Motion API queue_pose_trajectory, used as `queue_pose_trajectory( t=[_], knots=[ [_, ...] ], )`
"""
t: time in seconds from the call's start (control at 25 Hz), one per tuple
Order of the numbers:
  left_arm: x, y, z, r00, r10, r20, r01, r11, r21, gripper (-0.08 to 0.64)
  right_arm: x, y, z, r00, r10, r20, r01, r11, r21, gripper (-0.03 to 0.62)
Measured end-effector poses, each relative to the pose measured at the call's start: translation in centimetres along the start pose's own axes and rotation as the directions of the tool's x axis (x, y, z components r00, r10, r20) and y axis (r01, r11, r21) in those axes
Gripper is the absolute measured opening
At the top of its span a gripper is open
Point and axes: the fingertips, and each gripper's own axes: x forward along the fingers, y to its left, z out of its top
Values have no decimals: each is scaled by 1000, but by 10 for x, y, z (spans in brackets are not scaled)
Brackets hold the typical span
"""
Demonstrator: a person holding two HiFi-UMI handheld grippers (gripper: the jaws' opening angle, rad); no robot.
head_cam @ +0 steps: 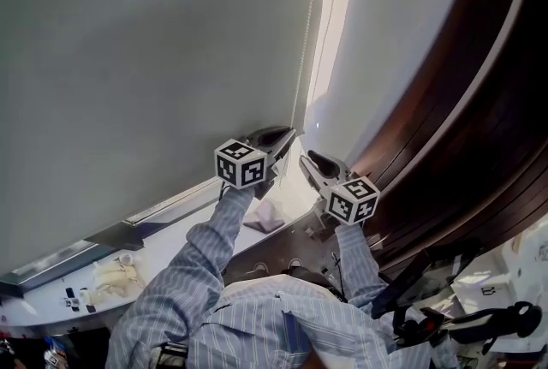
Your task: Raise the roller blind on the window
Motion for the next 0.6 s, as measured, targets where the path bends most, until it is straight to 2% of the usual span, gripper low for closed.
queue_pose_trajectory(
  t=[0.16,0.28,0.44,0.6],
  knots=[
    [3,-10,-2,1000,-17,11,17,1000,-9,6,2,41,139,978,116,172,-77,973,-217,92],
    [5,-15,-4,999,-29,14,29,999,-20,6,8,59,207,951,182,250,-111,956,-272,98],
    [4,-19,-6,999,-37,15,38,999,-22,6,12,62,256,942,162,294,-60,943,-326,97],
    [-1,-18,-6,999,-33,19,34,999,-20,6,12,70,282,932,185,313,-74,940,-334,97]
  ],
)
